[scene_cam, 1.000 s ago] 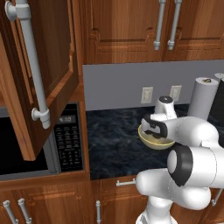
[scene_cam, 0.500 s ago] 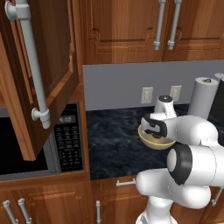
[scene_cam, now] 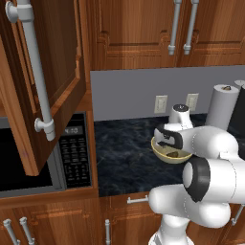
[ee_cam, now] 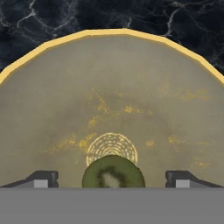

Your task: Open the cabinet. Pick the kiwi and apple from the cabinet and place them into the bowl. Then close the cabinet.

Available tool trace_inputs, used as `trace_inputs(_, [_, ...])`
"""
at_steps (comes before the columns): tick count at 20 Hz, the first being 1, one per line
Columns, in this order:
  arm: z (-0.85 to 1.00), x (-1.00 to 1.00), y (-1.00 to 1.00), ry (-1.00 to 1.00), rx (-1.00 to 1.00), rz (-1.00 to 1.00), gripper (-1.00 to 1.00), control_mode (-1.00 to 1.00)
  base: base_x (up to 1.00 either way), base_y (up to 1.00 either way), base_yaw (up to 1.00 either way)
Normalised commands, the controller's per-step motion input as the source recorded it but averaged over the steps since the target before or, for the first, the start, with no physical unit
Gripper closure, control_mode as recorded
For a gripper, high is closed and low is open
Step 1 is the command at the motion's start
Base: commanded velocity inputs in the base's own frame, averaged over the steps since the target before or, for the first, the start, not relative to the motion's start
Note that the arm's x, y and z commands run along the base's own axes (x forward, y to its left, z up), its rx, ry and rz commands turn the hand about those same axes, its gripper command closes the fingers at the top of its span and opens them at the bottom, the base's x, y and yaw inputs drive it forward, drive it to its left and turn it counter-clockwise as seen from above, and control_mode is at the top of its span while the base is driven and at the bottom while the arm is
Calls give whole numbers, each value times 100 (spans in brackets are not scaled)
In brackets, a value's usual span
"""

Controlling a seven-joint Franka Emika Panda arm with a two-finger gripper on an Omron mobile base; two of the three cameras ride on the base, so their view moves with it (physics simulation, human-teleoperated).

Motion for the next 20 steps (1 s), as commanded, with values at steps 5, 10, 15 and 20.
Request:
trace_inputs(5, [19, -24, 0, -7, 0, 0, -100, -100, 0, 0, 0])
trace_inputs(10, [29, -44, 0, -2, 0, 0, -100, -100, 0, 0, 0])
trace_inputs(15, [32, -48, 0, -7, 0, 0, -100, -100, 0, 0, 0])
trace_inputs(20, [50, -33, 0, -7, 0, 3, -100, -100, 0, 0, 0])
